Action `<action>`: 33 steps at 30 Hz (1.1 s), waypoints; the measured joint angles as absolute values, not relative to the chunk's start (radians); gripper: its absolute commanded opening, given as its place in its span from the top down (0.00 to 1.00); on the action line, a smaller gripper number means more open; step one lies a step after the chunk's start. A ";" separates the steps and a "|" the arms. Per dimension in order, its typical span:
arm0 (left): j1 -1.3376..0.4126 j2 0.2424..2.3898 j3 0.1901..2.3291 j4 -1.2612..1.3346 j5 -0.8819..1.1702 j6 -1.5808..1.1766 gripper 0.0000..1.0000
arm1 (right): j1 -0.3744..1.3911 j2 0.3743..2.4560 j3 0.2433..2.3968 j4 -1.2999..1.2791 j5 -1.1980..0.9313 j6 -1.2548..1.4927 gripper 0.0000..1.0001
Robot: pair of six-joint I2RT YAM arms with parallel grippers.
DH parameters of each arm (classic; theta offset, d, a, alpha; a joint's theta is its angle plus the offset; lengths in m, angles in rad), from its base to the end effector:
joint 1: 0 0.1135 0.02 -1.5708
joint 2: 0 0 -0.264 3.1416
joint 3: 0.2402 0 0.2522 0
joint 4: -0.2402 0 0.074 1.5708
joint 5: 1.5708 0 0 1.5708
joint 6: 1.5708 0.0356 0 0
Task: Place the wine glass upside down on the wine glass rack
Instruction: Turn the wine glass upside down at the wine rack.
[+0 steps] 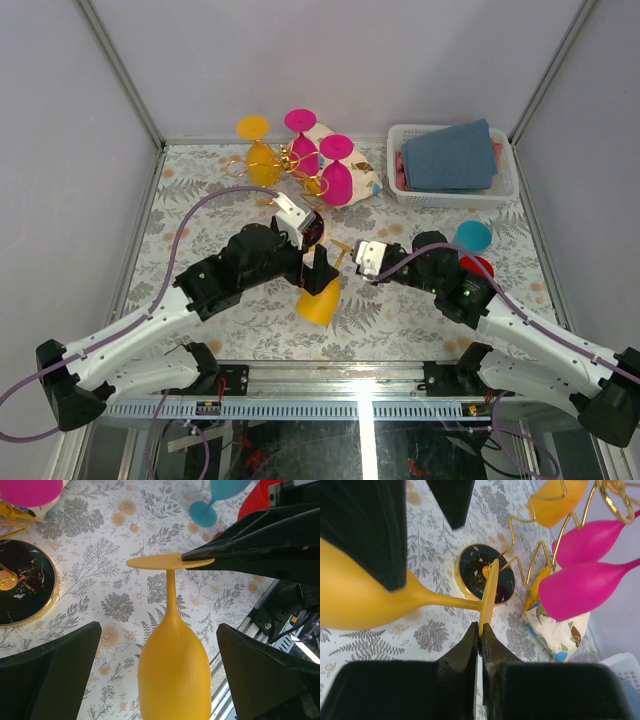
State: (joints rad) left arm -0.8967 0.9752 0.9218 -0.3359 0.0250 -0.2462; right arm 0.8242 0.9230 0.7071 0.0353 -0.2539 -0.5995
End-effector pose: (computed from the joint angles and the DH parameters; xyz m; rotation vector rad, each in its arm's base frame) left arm 0.1373 -0.1733 0.3373 0.6686 1.9291 -0.7620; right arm 0.1425 0.1672 0.3107 -1.2852 1.2043 0.3859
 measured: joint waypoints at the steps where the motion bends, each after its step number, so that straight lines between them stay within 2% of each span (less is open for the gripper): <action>1: -0.897 0.980 0.913 -0.326 0.030 -0.246 0.00 | 0.830 0.923 0.707 0.044 -0.253 -0.595 1.00; 4: -0.897 0.996 0.896 -0.299 0.049 -0.246 0.04 | 0.865 0.923 0.707 0.078 -0.252 -0.587 1.00; 9: -0.897 1.003 0.888 -0.265 0.084 -0.246 0.29 | 0.910 0.923 0.707 0.111 -0.244 -0.582 1.00; 17: -0.897 1.003 0.877 -0.239 0.097 -0.249 0.51 | 0.930 0.917 0.700 0.168 -0.189 -0.579 1.00; 22: -0.897 1.003 0.861 -0.237 0.098 -0.251 0.57 | 0.930 0.898 0.679 0.204 -0.173 -0.573 1.00; 26: -0.897 1.003 0.859 -0.223 0.105 -0.258 0.69 | 0.929 0.898 0.677 0.212 -0.174 -0.569 1.00; 29: -0.897 1.003 0.859 -0.208 0.109 -0.261 0.82 | 0.930 0.897 0.673 0.220 -0.176 -0.560 1.00; 32: -0.897 1.003 0.857 -0.195 0.109 -0.268 0.99 | 0.930 0.895 0.664 0.227 -0.177 -0.551 1.00; 33: -0.897 1.003 0.855 -0.190 0.108 -0.270 1.00 | 0.930 0.895 0.662 0.228 -0.177 -0.548 1.00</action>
State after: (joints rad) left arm -0.8970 1.0031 0.8551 -0.1898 0.1081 -0.2703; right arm 0.9298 0.8948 0.6617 0.2276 -0.1772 -0.5484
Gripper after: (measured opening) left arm 0.108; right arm 0.022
